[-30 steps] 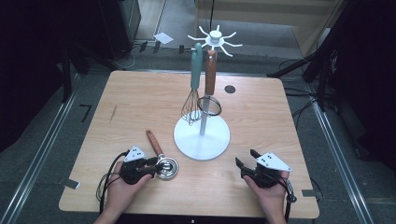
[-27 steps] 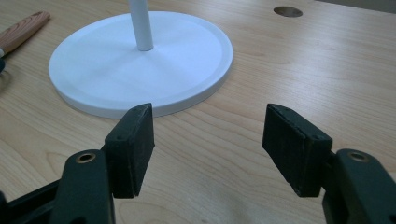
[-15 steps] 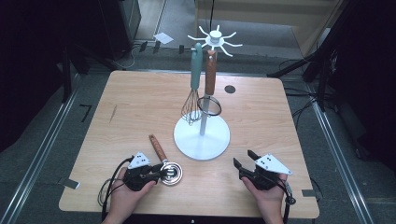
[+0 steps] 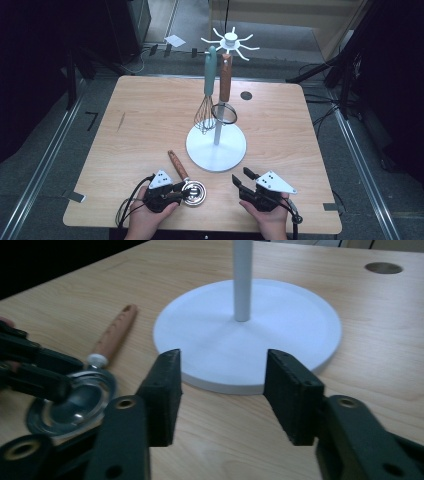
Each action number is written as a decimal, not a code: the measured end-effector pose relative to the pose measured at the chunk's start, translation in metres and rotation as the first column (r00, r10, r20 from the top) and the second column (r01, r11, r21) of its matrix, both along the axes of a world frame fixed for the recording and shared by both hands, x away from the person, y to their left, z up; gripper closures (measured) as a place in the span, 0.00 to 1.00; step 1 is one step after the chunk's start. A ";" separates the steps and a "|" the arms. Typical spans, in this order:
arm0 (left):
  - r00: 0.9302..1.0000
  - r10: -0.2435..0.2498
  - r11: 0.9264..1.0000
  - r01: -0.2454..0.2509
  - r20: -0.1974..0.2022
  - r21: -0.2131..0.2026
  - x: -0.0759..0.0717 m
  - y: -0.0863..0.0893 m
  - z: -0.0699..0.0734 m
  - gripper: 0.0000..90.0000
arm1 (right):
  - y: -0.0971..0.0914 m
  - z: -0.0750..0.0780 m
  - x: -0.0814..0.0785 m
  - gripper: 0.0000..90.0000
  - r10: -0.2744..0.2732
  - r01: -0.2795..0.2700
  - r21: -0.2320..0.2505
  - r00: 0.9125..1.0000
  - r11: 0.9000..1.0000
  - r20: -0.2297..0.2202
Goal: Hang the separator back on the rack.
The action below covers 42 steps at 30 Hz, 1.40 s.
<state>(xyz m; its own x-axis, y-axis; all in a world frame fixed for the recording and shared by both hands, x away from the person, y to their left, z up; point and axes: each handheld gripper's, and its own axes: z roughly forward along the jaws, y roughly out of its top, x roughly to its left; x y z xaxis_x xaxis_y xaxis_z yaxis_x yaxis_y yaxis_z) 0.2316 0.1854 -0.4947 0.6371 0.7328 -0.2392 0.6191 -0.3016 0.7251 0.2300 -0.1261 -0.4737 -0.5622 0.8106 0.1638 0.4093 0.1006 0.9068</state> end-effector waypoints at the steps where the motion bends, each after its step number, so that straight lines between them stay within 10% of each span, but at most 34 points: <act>1: 1.000 -0.007 1.000 0.007 0.001 -0.002 -0.001 -0.003 0.000 0.73 | 0.002 0.000 -0.001 0.67 0.009 -0.009 0.002 1.000 1.000 -0.002; 11: 0.997 -0.062 0.998 0.063 0.036 -0.019 -0.005 -0.010 0.001 0.60 | 0.034 -0.004 -0.013 0.88 0.145 -0.144 0.013 0.988 0.989 -0.057; 18: 0.995 -0.031 0.997 0.037 0.092 -0.064 -0.002 0.023 0.011 0.56 | 0.049 -0.013 -0.010 0.95 0.189 -0.191 -0.015 0.977 0.981 -0.095; 26: 0.992 0.090 0.992 -0.081 0.089 -0.098 0.011 0.072 0.013 0.55 | 0.065 -0.019 -0.012 0.99 0.209 -0.216 -0.040 0.968 0.976 -0.141; 35: 0.966 0.240 0.967 -0.229 0.094 -0.107 0.023 0.113 0.010 0.51 | 0.073 -0.028 -0.011 0.97 0.272 -0.293 -0.086 0.942 0.952 -0.196; 42: 0.958 0.278 0.957 -0.270 0.074 -0.105 0.027 0.122 0.009 0.51 | 0.071 -0.029 -0.009 0.97 0.267 -0.293 -0.113 0.943 0.949 -0.200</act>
<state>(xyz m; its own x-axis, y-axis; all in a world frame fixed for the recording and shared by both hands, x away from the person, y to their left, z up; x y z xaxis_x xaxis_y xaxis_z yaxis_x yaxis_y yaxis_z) 0.2588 0.3074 -0.4852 0.4365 0.8593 -0.2664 0.6015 -0.0585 0.7968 0.2207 -0.0554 -0.5022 -0.7412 0.6466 0.1803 0.5012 0.3544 0.7895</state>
